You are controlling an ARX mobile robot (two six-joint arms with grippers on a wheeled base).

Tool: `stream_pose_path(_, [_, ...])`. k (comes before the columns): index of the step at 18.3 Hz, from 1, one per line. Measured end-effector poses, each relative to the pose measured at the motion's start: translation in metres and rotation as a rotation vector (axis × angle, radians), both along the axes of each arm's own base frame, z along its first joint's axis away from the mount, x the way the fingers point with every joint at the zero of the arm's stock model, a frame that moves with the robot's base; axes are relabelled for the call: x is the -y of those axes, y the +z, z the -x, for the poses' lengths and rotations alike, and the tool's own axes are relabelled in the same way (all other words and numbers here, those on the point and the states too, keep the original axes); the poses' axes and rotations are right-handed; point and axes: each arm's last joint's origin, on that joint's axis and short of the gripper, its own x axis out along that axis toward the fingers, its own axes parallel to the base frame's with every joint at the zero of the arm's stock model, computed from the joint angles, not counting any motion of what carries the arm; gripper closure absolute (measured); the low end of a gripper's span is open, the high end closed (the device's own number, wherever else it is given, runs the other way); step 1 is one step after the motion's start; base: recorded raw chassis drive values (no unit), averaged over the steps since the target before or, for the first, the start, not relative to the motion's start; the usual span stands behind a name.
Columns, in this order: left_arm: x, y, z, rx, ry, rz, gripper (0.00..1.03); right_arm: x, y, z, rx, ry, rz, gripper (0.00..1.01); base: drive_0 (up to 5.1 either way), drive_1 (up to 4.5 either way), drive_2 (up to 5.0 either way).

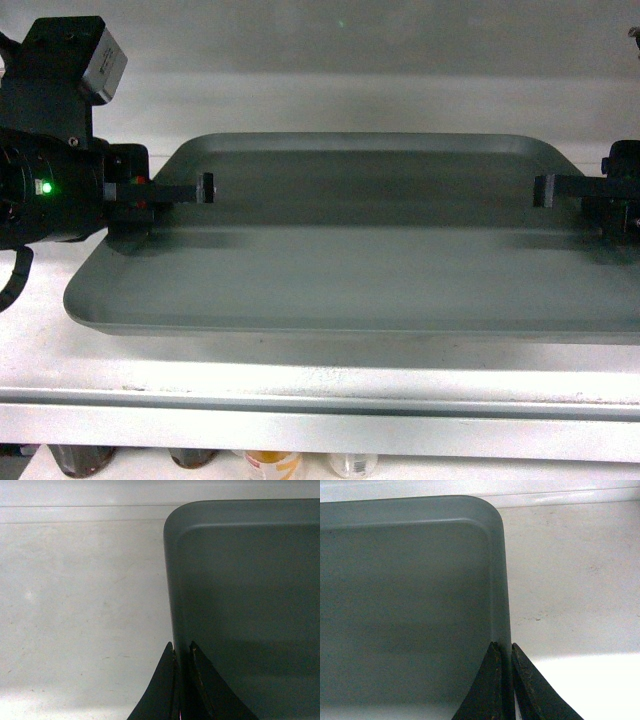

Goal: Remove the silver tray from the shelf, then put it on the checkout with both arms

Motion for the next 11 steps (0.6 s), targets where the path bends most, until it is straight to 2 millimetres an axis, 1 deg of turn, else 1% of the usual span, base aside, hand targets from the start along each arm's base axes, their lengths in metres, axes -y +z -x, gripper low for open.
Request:
stream_pose_path(2, [0.0003,0.0001,0.0008,-0.005,-0.001,-0.002,0.99,0.0005,-0.0006,0.0016,-0.009,-0.002,0.0,0.98,0.0,0.0,0.0])
stream_pose_path(4, [0.0001,0.0052,0.0043,0.017,-0.001,-0.001,0.99,0.0009,0.002,0.0033,-0.006,-0.005,-0.004,0.98,0.0,0.0,0.0])
stream_pose_path(6, [0.0006,0.0037,0.0053,0.01,0.0,-0.005,0.99,0.0013,-0.001,0.0052,-0.017,-0.005,-0.002,0.98,0.0,0.0,0.0])
stream_pose_path(11, [0.0006,0.0038,0.0053,0.01,0.0,-0.006,0.99,0.0013,-0.0009,0.0052,-0.016,-0.006,-0.002,0.98,0.0,0.0,0.0])
